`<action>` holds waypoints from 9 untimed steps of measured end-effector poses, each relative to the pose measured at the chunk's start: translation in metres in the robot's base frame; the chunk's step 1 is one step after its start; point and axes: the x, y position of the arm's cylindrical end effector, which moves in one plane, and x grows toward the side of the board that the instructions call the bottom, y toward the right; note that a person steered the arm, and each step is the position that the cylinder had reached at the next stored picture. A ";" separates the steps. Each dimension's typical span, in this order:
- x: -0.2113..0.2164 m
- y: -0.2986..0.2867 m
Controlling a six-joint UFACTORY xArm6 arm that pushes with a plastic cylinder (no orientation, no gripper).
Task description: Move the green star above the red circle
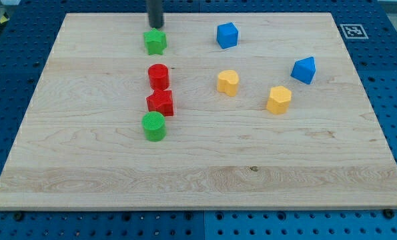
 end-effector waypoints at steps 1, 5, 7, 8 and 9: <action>0.015 -0.003; 0.053 0.044; 0.075 0.050; 0.072 0.050; 0.048 0.059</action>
